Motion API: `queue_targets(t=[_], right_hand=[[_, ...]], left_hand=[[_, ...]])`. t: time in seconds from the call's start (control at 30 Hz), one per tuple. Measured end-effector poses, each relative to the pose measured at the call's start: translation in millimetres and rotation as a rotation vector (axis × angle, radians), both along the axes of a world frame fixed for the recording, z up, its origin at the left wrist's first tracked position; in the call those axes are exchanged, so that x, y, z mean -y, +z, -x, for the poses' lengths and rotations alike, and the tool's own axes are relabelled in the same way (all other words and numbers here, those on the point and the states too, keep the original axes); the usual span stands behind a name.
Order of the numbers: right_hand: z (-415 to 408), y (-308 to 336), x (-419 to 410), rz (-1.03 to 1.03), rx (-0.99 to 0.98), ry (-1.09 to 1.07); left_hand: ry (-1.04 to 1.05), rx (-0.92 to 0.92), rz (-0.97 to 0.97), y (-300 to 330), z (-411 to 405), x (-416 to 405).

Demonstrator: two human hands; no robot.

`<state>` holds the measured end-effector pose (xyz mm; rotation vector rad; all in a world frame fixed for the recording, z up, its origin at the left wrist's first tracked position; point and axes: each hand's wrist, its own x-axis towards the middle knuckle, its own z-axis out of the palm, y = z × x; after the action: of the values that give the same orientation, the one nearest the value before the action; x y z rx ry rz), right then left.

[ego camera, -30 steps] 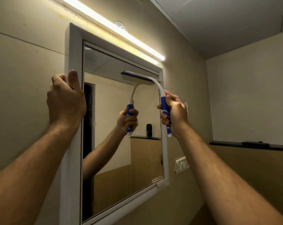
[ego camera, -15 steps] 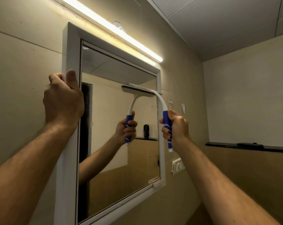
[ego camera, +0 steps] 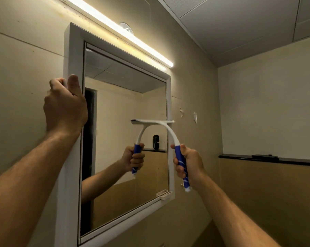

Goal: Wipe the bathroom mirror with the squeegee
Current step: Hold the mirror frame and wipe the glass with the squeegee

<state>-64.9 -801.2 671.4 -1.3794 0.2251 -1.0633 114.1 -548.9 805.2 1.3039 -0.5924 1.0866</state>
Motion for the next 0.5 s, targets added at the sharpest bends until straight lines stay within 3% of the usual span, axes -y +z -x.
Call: queue_targets(t=[0.13, 0.27, 0.4, 0.5], right_hand=[[10.0, -22.2, -3.5, 0.012, -0.020, -0.016], [10.9, 3.2, -11.5, 0.060, 0.078, -0.104], [2.5, 39.2, -18.6, 0.109, 0.112, -0.023], [-9.2, 23.2, -23.8, 0.061, 0.074, -0.005]], left_hand=[[0.002, 0.008, 0.005, -0.8, -0.4, 1.7], [-0.006, 0.002, -0.013, -2.1, -0.2, 0.3], [-0.024, -0.016, -0.005, -0.9, -1.2, 2.4], [-0.073, -0.030, 0.031, 1.0, 4.8, 0.0]])
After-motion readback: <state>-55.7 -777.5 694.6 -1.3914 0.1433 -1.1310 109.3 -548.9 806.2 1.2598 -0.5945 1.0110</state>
